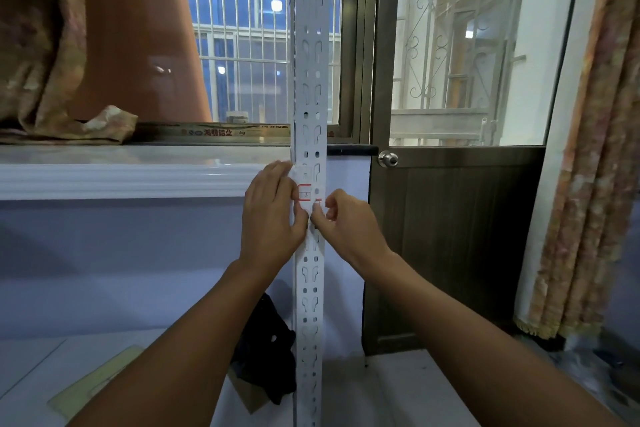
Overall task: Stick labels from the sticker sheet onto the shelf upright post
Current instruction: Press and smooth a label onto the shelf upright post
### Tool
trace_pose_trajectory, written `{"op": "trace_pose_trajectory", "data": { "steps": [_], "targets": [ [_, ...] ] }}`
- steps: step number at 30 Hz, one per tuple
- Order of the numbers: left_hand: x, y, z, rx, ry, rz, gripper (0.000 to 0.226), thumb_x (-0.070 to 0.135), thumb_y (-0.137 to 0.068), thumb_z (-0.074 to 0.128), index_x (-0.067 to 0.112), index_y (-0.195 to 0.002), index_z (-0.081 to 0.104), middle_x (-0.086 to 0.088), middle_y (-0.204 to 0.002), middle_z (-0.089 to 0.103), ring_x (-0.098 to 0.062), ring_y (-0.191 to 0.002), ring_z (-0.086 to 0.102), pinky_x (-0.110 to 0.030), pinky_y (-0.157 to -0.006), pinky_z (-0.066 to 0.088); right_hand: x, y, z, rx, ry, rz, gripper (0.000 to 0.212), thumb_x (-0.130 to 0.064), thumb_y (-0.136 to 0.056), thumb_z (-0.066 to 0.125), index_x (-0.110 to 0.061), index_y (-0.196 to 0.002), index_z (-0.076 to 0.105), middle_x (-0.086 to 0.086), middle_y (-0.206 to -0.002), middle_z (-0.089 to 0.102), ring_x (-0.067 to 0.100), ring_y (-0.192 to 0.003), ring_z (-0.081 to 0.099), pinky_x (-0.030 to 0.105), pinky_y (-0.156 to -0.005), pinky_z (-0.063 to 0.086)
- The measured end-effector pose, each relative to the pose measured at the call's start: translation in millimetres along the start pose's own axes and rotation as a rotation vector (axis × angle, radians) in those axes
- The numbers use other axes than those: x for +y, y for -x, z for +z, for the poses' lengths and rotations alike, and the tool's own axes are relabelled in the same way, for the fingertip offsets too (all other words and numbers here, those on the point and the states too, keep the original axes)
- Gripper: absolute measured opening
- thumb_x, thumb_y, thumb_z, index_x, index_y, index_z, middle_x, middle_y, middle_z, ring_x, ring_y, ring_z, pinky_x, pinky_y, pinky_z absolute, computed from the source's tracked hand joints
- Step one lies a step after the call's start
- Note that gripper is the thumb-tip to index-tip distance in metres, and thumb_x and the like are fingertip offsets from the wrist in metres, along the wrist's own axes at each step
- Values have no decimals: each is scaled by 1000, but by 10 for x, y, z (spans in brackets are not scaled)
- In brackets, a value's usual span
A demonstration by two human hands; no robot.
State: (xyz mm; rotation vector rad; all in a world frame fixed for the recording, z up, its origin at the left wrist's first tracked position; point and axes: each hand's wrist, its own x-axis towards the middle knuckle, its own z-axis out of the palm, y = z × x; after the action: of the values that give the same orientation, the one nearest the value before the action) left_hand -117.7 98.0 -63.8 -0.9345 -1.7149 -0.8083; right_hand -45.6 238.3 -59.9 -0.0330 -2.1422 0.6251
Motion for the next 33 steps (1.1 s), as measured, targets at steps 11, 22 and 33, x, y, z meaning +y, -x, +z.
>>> {"op": "trace_pose_trajectory", "data": {
  "steps": [11, 22, 33],
  "targets": [
    [47, -19, -5, 31, -9, -11, 16, 16, -84, 66, 8, -95, 59, -9, -139, 55, -28, -137, 46, -45, -111, 38, -201, -165, -87, -131, 161, 62, 40, -27, -101, 46, -8, -66, 48, 9, -67, 56, 23, -59, 47, 38, -56, 41],
    [3, -25, 43, 51, -3, 13, 25, 34, -87, 64, 10, -93, 58, -7, -138, 55, -27, -136, 46, -40, -110, 35, -130, -152, -105, -219, 233, -27, 23, -20, -102, 50, -7, -86, 60, 11, -84, 67, 26, -66, 64, 39, -62, 59],
    [31, 0, 59, 94, -6, 28, 28, 26, -89, 68, 4, -104, 60, -13, -138, 55, -31, -137, 46, -48, -113, 38, -227, -146, -131, -188, 299, -32, 30, -26, -105, 44, -7, -89, 62, 11, -89, 69, 24, -70, 66, 37, -68, 60]
  ]
}}
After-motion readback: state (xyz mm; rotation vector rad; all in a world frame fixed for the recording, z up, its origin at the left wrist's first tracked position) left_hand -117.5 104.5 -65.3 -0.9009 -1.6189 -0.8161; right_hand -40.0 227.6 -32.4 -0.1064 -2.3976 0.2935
